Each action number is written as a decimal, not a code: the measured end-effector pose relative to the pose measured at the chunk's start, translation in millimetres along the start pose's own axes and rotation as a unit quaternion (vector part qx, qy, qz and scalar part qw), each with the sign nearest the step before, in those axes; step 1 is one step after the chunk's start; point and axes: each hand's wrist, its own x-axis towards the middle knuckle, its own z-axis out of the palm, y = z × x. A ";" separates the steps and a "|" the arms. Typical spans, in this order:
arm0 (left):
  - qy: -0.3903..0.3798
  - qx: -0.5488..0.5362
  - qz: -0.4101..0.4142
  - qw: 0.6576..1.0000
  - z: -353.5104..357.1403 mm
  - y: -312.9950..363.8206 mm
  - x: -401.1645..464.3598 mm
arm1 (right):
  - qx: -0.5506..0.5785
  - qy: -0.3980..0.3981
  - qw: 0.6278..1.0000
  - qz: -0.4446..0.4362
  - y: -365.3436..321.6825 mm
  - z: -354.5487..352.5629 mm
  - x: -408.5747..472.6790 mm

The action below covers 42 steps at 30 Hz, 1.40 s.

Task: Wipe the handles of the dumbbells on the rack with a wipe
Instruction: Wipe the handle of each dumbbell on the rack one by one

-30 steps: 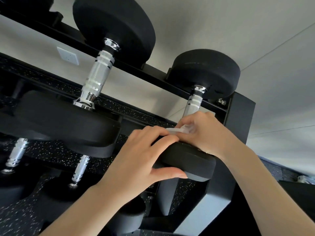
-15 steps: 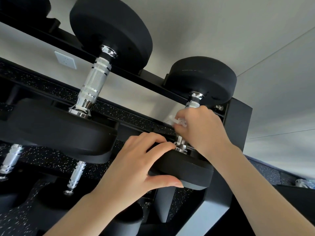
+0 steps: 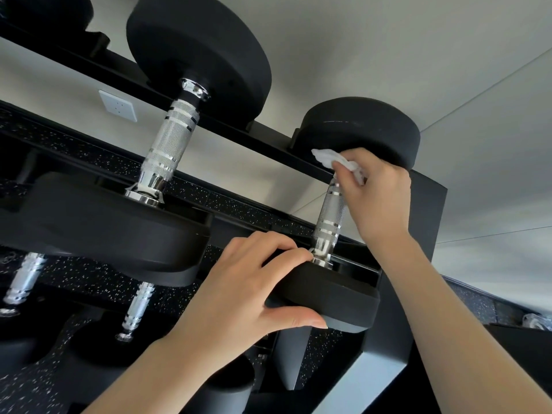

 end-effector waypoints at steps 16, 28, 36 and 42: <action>-0.003 0.002 -0.002 1.000 0.8 1.2 -0.8 | 0.314 -0.044 0.894 0.318 15.5 -25.5 -39.0; -0.016 0.085 -0.020 0.996 -5.3 16.0 -8.0 | 0.241 0.028 0.917 0.315 38.1 -56.9 -93.7; -0.026 0.142 0.006 0.990 -11.1 16.8 -35.0 | 0.212 0.051 0.922 0.320 19.1 -73.3 -149.6; -0.072 0.193 -0.002 0.979 -12.6 10.1 -104.0 | 0.213 0.083 0.899 0.373 -13.3 -78.8 -212.1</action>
